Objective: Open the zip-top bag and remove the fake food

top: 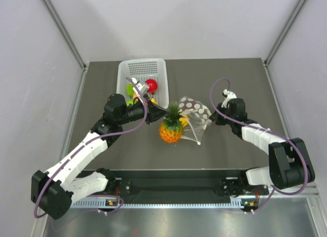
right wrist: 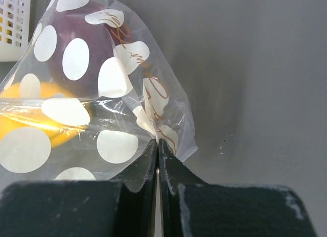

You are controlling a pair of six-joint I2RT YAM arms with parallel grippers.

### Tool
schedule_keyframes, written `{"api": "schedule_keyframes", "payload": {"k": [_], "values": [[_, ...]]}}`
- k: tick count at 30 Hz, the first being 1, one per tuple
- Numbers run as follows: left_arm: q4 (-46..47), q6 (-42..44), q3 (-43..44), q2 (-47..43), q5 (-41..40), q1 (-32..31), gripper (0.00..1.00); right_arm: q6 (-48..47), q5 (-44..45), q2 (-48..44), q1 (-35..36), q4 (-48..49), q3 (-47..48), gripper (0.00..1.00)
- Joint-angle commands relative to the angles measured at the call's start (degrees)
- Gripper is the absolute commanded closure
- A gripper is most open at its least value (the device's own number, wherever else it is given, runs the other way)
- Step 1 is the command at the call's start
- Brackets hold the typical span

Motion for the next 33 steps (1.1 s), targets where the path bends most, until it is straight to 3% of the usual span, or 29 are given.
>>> {"api": "schedule_keyframes", "payload": {"k": [1,9,20,28,33], "values": [[8.88,-2.03,2.43,2.29,0.15,0.53,1.00,-0.81,-0.87,0.66,-1.02,2.45,0.40,1.00],[1.95,0.08,9.89,4.32,-0.63,2.46,1.00,-1.07,-1.23,0.74,-1.02,2.45,0.14,1.00],[-5.62,-1.59,15.88,4.32,2.70,14.06,1.00,-1.34,-1.93,2.06,-1.02,3.59,0.14,1.00],[5.52,-7.90,17.28,11.59,4.99,25.64,1.00,-1.51,-3.42,2.50,-1.02,3.59,0.40,1.00],[12.12,-8.27,19.92,18.90,-1.58,28.04,1.00,-1.43,-3.77,2.15,-1.02,3.68,0.23,1.00]]}}
